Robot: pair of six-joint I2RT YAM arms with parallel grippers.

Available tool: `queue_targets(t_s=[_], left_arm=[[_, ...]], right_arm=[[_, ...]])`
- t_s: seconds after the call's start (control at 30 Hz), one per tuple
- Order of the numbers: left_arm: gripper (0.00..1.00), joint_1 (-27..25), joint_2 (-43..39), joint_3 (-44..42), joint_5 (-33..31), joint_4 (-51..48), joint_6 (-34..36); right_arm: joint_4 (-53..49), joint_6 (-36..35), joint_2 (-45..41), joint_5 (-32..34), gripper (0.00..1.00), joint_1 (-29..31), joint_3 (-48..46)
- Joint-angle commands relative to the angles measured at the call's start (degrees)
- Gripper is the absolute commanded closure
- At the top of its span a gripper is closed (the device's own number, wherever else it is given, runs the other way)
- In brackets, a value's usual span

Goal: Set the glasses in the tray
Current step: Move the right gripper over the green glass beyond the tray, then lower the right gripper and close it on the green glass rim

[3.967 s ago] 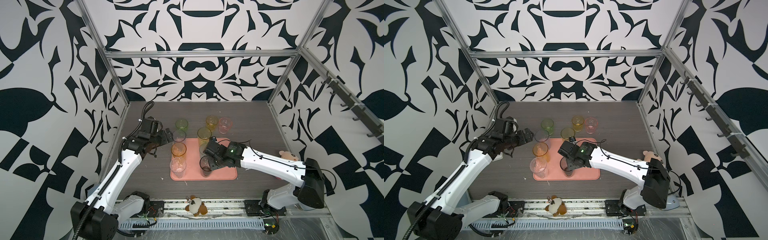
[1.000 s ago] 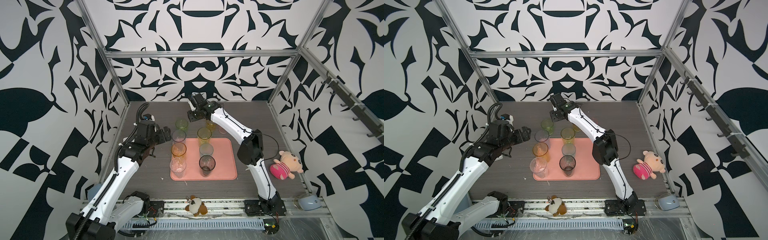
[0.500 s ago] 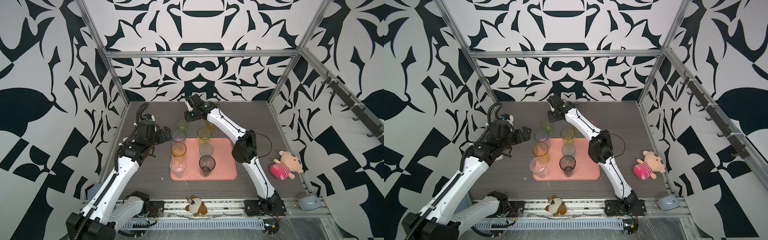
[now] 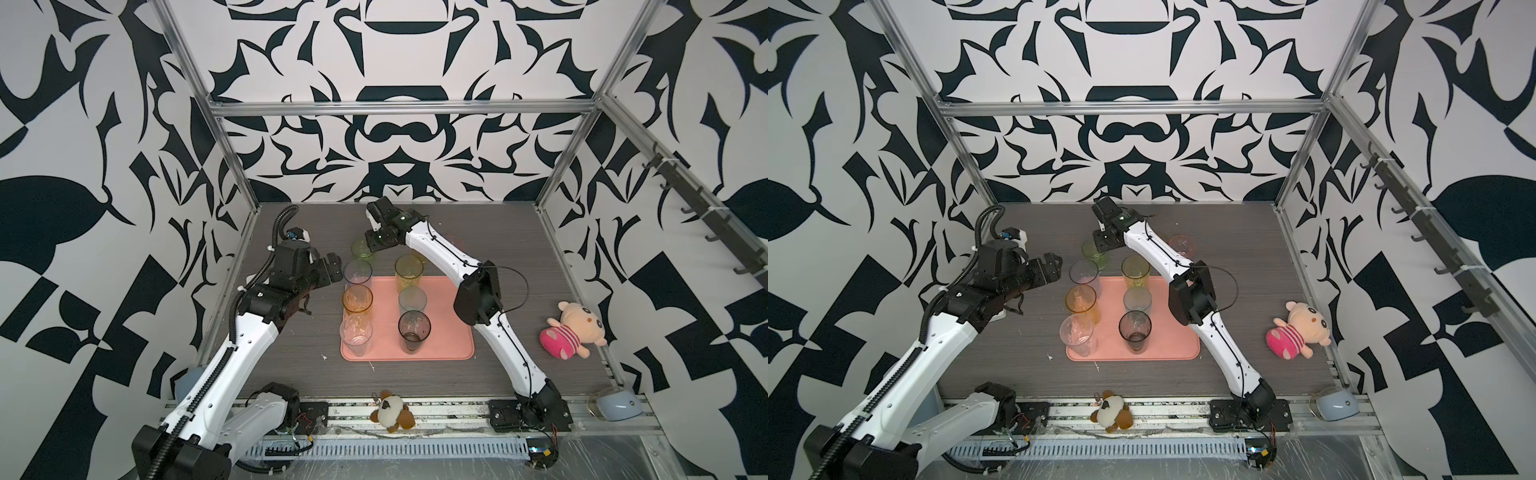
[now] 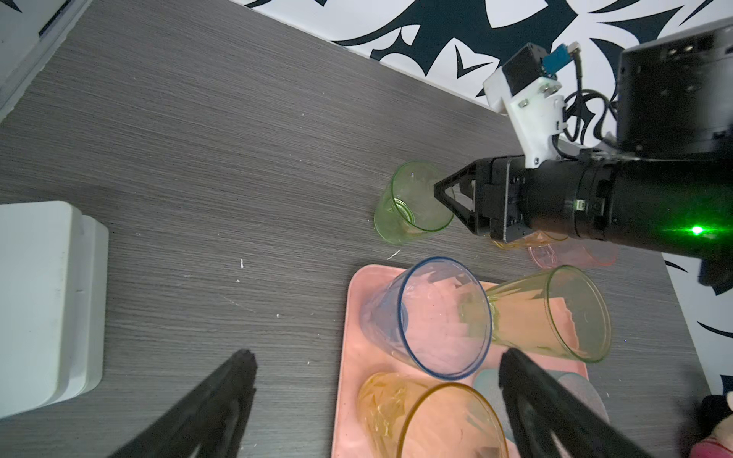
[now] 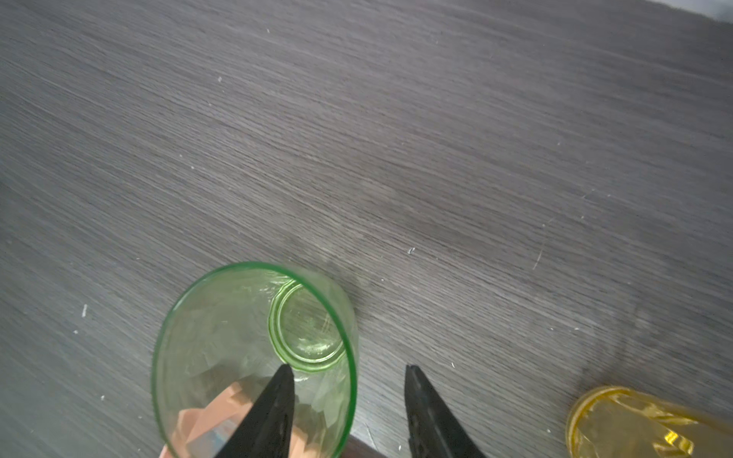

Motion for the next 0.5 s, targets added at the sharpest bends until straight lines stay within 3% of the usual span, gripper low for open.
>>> queue_targets(t_s=[0.0, 0.47], left_arm=[[0.00, -0.13, 0.10, -0.65, -0.18, 0.41, 0.44], [0.01, -0.18, 0.12, -0.87, -0.36, 0.36, 0.41]], right_arm=[[-0.26, 1.18, -1.00, 0.63, 0.52, 0.33, 2.65], [0.71, 2.07, 0.17, 0.19, 0.75, 0.29, 2.79]])
